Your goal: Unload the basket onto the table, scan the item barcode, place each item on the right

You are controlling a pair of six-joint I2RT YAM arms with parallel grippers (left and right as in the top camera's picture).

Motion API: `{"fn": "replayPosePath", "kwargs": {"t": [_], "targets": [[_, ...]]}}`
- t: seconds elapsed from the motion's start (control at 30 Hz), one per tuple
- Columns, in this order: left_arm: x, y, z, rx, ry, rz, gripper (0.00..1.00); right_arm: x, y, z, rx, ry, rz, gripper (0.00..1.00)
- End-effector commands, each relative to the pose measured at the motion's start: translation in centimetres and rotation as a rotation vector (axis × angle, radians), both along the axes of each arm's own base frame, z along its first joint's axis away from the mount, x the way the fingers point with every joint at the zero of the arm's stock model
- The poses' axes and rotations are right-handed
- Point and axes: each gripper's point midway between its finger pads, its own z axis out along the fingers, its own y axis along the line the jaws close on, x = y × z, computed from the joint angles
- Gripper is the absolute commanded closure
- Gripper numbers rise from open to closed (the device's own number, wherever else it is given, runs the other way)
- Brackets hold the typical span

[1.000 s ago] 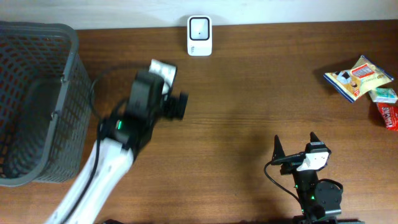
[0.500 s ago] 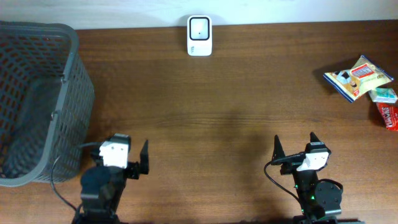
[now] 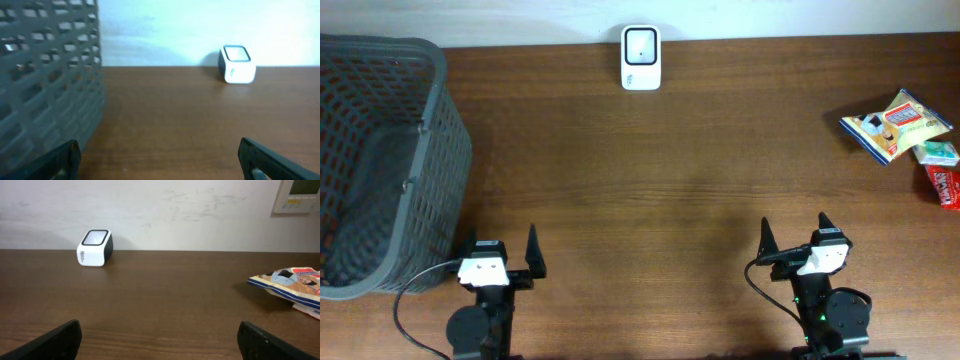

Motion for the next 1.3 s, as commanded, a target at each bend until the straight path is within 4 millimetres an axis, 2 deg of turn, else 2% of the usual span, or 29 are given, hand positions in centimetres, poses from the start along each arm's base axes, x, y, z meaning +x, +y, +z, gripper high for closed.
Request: {"fn": "replayPosePath", "kwargs": {"t": [0.0, 0.17, 0.33, 1.27], "targets": [[0.0, 1.5, -0.4, -0.025, -0.015, 0.086, 0.01, 0.0, 0.1, -0.3, 0.006, 0.005, 0.001, 0.01], [0.0, 1.3, -0.5, 0.007, -0.009, 0.078, 0.01, 0.0, 0.1, -0.3, 0.007, 0.005, 0.001, 0.02], [0.1, -0.2, -0.5, 0.050, -0.007, 0.012, 0.01, 0.0, 0.1, -0.3, 0.006, 0.006, 0.001, 0.02], [0.1, -0.3, -0.4, 0.026, -0.011, 0.008, 0.01, 0.0, 0.1, -0.3, 0.007, 0.005, 0.001, 0.02]]}}
